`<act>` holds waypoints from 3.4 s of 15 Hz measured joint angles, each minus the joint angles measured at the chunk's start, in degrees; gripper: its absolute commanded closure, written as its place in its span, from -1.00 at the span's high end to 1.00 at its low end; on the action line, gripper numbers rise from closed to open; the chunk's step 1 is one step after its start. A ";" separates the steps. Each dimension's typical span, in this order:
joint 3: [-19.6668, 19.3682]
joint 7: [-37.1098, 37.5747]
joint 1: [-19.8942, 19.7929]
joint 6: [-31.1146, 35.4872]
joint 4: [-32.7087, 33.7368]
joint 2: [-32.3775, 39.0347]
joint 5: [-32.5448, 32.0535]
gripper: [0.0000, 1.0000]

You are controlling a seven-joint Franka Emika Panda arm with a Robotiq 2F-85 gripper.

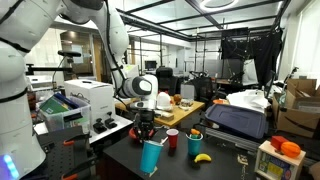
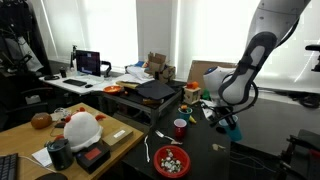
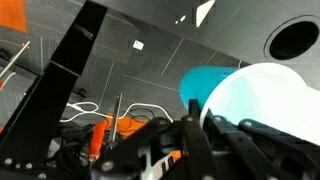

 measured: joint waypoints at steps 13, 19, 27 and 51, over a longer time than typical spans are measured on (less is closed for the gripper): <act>-5.15 -0.01 4.92 15.04 5.37 7.27 17.65 -0.98; -5.02 -0.01 7.99 25.13 5.40 9.23 26.37 -0.98; -0.36 -0.01 10.46 31.84 5.08 11.35 35.57 -0.98; -1.58 -0.03 17.45 31.85 1.67 12.18 34.92 1.00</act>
